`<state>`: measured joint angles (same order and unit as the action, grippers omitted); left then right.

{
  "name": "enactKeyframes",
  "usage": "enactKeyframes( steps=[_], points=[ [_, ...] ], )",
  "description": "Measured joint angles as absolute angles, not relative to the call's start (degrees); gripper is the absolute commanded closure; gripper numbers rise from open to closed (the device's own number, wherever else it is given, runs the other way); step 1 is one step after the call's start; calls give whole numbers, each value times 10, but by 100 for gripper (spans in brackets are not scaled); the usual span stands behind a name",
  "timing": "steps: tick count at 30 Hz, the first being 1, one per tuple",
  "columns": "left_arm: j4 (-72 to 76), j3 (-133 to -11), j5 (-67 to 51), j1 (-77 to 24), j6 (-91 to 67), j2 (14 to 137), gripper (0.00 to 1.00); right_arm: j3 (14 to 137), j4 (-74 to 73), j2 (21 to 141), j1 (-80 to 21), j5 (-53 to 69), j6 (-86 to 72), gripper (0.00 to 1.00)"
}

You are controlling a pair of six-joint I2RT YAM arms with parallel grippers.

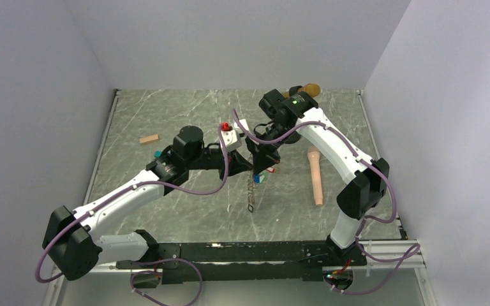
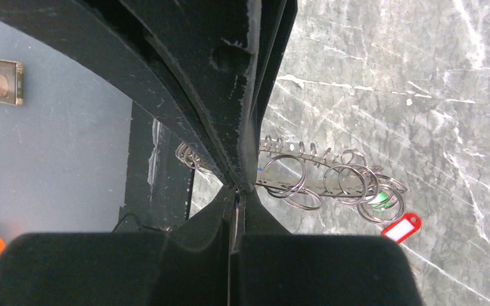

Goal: Put the keys on the keyring

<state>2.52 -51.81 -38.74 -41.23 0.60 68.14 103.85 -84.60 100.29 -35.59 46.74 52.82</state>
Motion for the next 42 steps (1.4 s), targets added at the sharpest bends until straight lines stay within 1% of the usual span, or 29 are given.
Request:
enactKeyframes(
  steps=[5,12,19,42],
  points=[
    [44,-489,-356,-413,-26,654,100,1032,-830,1003,-357,481,523,86],
    [133,-407,-321,-413,-102,614,100,1007,-803,993,-358,505,511,80],
    [225,-350,-294,-414,-169,590,100,992,-774,972,-352,533,501,80],
    [389,-276,-236,-415,-270,578,100,936,-705,961,-350,578,473,81]
  ],
)
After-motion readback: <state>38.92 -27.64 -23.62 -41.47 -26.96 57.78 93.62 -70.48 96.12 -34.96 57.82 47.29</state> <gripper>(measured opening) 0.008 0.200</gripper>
